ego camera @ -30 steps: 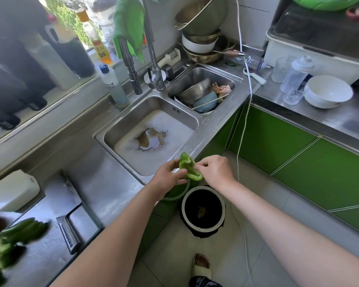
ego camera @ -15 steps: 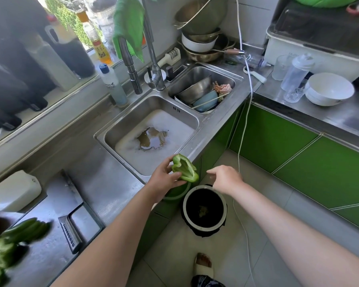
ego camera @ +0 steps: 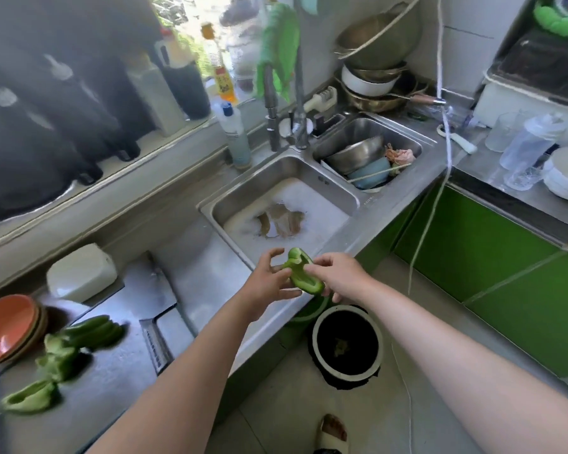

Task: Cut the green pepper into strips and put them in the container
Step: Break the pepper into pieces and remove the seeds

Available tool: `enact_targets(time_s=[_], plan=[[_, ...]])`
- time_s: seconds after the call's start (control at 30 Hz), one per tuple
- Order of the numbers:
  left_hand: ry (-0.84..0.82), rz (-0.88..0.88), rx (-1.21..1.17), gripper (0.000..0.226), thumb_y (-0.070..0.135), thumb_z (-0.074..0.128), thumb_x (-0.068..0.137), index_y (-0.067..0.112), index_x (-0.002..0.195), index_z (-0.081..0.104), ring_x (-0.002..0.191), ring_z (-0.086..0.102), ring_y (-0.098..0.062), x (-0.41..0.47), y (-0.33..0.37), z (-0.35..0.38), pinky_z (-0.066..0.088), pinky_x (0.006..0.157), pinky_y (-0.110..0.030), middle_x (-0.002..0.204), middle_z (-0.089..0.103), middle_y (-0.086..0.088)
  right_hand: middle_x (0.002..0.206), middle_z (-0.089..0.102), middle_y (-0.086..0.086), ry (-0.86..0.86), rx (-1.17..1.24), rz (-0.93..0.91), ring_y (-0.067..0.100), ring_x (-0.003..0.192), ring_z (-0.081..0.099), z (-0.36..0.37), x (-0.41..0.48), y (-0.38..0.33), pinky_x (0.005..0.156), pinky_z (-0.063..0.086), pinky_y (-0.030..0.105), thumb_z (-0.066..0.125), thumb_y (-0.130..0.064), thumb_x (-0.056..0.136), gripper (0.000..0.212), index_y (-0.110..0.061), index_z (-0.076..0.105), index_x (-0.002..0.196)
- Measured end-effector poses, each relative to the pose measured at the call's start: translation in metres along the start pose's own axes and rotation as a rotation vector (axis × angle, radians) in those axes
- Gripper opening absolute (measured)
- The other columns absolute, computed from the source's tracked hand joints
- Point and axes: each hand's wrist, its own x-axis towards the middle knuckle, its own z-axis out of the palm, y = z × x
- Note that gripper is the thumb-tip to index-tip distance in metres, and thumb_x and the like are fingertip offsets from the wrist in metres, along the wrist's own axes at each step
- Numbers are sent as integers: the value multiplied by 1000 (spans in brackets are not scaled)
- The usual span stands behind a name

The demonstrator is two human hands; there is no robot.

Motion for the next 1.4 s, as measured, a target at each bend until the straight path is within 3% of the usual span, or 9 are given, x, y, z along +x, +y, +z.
enact_targets(time_s=[0.23, 0.43, 0.57, 0.8, 0.9, 1.07, 1.2, 1.3, 1.4], plan=[[240, 94, 44, 21, 7, 53, 99, 13, 119, 52, 80, 71, -18, -54, 6, -124, 60, 73, -37, 110, 69, -11, 67, 70, 8, -136, -119, -70, 16, 49, 64, 123, 18, -84, 47, 52, 29, 66, -18, 91, 7, -11, 67, 88], [367, 107, 83, 38, -2, 63, 91, 14, 125, 59, 95, 68, -27, -117, -10, -247, 61, 71, -36, 118, 63, -15, 84, 72, 13, -338, -130, -90, 25, 59, 69, 257, 7, -151, 52, 53, 32, 63, -15, 88, 11, -16, 61, 99], [373, 60, 274, 41, -6, 59, 90, 15, 124, 64, 86, 68, -18, -162, -28, -315, 61, 68, -31, 103, 69, -7, 81, 70, 15, -483, -237, -36, 27, 54, 65, 331, 4, -168, 49, 50, 30, 59, -13, 90, 8, -8, 63, 96], [413, -106, 637, 34, 2, 55, 84, 16, 111, 71, 87, 70, -26, -200, -75, -392, 61, 77, -38, 96, 72, -8, 70, 67, 17, -582, -381, 53, 24, 49, 63, 423, -12, -168, 41, 46, 22, 52, -12, 100, 15, -7, 60, 89], [410, -129, 796, 29, 7, 56, 83, 17, 104, 75, 99, 66, -23, -208, -87, -410, 51, 78, -23, 104, 72, -3, 71, 63, 17, -551, -427, 42, 26, 52, 59, 449, -15, -165, 41, 44, 22, 56, -17, 99, 12, -14, 56, 88], [602, -80, 801, 32, 11, 51, 86, 26, 104, 72, 106, 63, -23, -205, -89, -434, 49, 85, -27, 110, 71, 2, 73, 68, 11, -519, -509, -30, 28, 59, 67, 471, -16, -172, 47, 53, 28, 56, -18, 98, 17, -13, 71, 95], [675, 85, 800, 36, 9, 50, 90, 23, 117, 69, 111, 58, -25, -190, -83, -439, 47, 90, -32, 115, 66, -3, 76, 66, 3, -136, -738, -274, 29, 76, 64, 457, -11, -194, 58, 46, 29, 49, -21, 89, 22, -15, 64, 75], [605, 168, 906, 45, 8, 57, 86, 23, 129, 62, 120, 45, -27, -176, -78, -434, 41, 100, -36, 125, 56, -5, 117, 59, 1, 18, -734, -413, 26, 96, 62, 440, 6, -203, 73, 49, 34, 51, -23, 93, 23, -20, 62, 113], [533, 143, 987, 52, 14, 59, 87, 26, 138, 53, 124, 40, -26, -166, -76, -427, 37, 102, -36, 133, 52, -4, 145, 41, 7, -184, -941, -401, 31, 118, 56, 430, 26, -197, 85, 49, 38, 58, -25, 91, 55, -24, 43, 144]])
